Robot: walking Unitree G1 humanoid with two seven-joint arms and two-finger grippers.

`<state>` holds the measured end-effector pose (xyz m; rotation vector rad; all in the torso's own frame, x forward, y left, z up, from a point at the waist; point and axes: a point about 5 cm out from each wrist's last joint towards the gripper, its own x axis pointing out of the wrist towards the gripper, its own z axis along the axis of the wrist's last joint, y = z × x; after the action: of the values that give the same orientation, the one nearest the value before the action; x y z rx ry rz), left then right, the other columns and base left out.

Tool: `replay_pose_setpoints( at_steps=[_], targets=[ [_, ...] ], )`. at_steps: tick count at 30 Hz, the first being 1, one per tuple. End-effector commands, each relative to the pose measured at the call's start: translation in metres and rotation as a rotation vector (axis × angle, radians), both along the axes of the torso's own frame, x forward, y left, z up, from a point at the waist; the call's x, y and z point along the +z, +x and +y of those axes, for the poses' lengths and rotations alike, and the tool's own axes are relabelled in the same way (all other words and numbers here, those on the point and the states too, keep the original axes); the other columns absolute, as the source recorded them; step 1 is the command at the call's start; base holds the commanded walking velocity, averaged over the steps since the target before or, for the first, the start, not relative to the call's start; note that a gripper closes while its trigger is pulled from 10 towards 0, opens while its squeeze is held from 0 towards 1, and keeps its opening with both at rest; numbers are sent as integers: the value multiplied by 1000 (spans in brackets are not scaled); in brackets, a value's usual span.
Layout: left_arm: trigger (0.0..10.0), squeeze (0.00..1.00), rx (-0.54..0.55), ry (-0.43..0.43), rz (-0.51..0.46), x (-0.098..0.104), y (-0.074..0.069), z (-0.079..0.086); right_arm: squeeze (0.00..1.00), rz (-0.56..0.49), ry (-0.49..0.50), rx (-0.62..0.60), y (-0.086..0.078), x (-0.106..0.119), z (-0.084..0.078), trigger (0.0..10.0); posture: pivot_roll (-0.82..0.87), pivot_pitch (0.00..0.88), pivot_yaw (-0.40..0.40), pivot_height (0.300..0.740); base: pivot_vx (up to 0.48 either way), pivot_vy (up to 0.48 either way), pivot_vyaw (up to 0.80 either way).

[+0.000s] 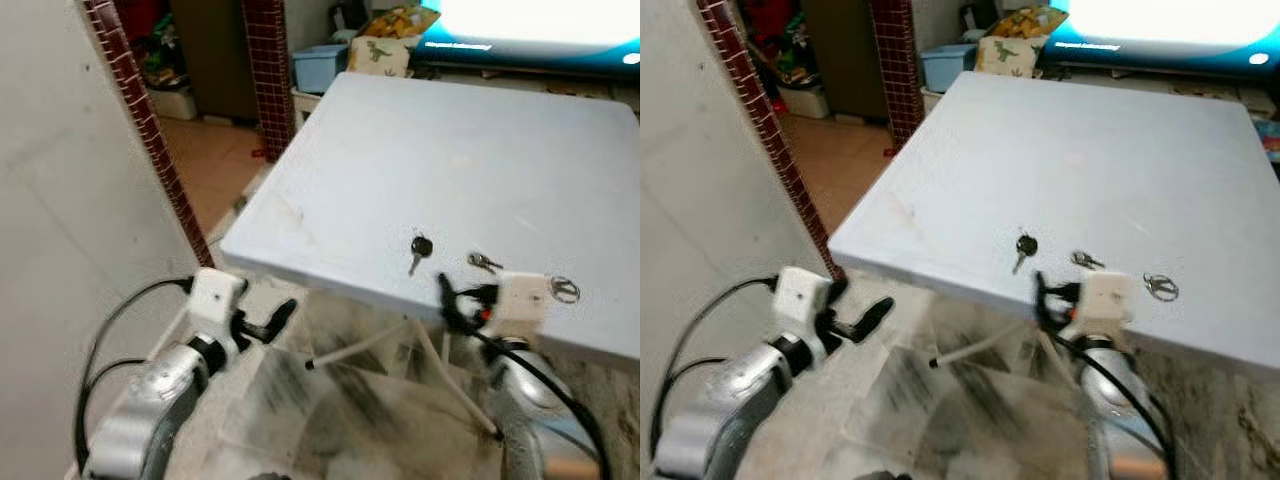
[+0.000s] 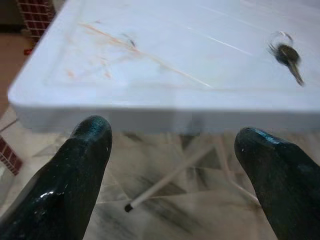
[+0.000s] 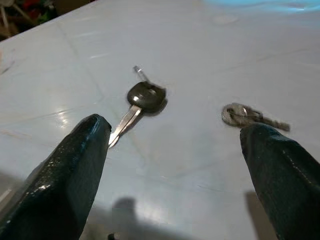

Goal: Hang keys on a hook

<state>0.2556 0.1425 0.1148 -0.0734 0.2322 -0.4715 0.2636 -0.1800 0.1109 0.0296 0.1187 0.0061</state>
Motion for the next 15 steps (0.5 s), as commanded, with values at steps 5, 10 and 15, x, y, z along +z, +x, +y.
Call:
replay_pose_setpoints(
  at_steps=[5, 10, 15],
  targets=[
    [10000, 0, -10, -4, -14, 4, 1, -4, 0, -16, -20, -7, -1, 4, -4, 10000, -16, 98, 45, 740, 51, 0, 0],
    [10000, 0, -1, -5, -10, 4, 3, -3, 0, -22, -28, 2, 1, 6, -2, 10000, -12, 91, 42, 740, 0, 0, 0],
    [10000, 0, -10, 0, -9, 4, 4, -3, 0, -26, -28, 14, 3, 7, 0, 10000, -11, 95, 42, 740, 0, 0, 0]
  ],
)
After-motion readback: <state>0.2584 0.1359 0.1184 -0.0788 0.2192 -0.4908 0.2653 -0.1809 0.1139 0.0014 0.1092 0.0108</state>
